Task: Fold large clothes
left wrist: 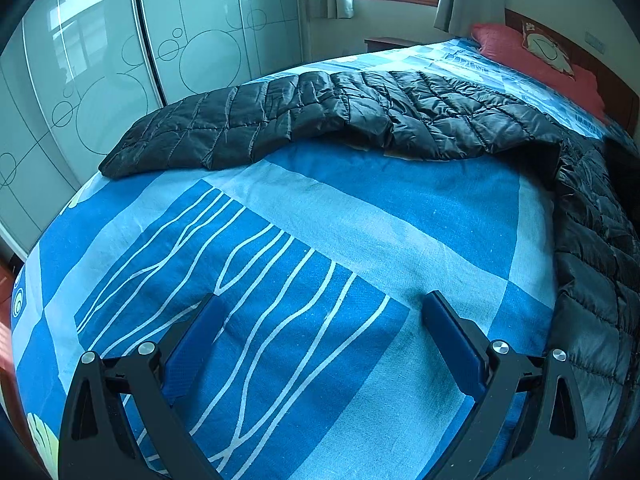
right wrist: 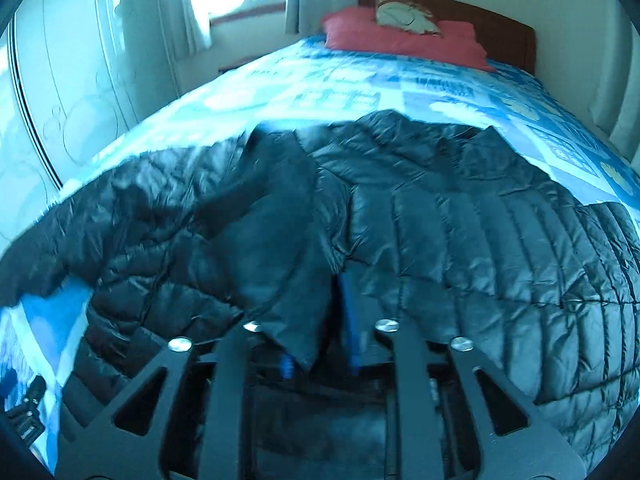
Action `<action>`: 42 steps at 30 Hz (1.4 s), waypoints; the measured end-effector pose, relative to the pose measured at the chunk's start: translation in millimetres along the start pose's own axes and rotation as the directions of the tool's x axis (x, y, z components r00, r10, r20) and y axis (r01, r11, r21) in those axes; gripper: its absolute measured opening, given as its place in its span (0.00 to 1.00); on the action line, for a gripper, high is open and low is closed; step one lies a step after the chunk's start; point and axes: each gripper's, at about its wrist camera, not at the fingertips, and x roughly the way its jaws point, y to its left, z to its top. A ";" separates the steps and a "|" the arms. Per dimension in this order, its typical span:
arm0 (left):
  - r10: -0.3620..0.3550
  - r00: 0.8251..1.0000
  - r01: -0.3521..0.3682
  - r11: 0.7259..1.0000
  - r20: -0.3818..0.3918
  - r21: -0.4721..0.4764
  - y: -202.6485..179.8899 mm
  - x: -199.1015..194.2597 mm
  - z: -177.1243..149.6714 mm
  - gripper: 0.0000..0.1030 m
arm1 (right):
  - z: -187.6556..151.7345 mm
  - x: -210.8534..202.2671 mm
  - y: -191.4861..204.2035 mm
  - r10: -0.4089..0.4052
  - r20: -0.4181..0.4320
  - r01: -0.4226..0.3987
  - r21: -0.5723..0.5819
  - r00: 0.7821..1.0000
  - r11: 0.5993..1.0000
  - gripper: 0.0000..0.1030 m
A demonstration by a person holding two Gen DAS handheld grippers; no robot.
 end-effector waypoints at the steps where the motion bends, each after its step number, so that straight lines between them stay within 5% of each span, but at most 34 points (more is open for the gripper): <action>1: 0.000 1.000 0.000 1.000 0.000 0.000 0.1 0.0 -0.1 0.96 | -0.4 3.3 4.9 0.002 -0.016 -0.002 -0.008 1.000 1.000 0.35; 7: -0.001 1.000 0.001 1.000 0.000 -0.001 0.4 0.2 -0.2 0.96 | 3.9 11.1 23.6 0.081 -0.036 -0.082 -0.007 0.996 0.997 0.64; 13: 0.001 1.000 -0.001 1.000 0.000 0.001 0.1 0.4 -0.5 0.96 | 6.3 -28.3 17.8 0.261 0.017 -0.261 0.022 0.965 0.965 0.67; 17: 0.002 1.000 -0.002 1.000 0.001 0.001 -0.2 0.1 0.0 0.96 | 5.8 -66.9 -0.9 0.312 0.084 -0.315 0.033 0.947 0.948 0.68; 21: 0.005 1.000 -0.005 1.000 0.002 0.003 -0.3 0.0 -0.2 0.96 | 3.7 -96.9 -50.2 0.272 0.148 -0.286 0.087 0.951 0.954 0.67; 25: 0.007 1.000 -0.007 1.000 0.002 0.005 -0.3 0.0 0.3 0.96 | -4.4 -104.1 -121.5 0.111 0.125 -0.129 0.143 0.986 0.981 0.37; 29: 0.013 1.000 -0.013 1.000 0.003 0.009 -2.0 -0.4 -0.1 0.96 | -24.9 -97.6 -203.6 -0.067 0.074 0.044 0.273 0.995 0.961 0.35; 33: 0.018 1.000 -0.018 1.000 0.005 0.012 -4.0 0.1 0.0 0.96 | -52.2 -74.0 -259.6 -0.153 -0.028 0.152 0.373 0.988 0.915 0.35; 38: 0.021 1.000 -0.021 1.000 0.005 0.014 -5.0 0.1 -0.3 0.96 | -61.9 -56.7 -268.9 -0.103 -0.066 0.119 0.336 0.993 0.934 0.33; 42: 0.022 1.000 -0.022 1.000 0.006 0.014 -5.1 1.0 -0.2 0.96 | -40.2 -84.4 -278.6 -0.110 0.044 0.089 0.336 0.993 0.938 0.33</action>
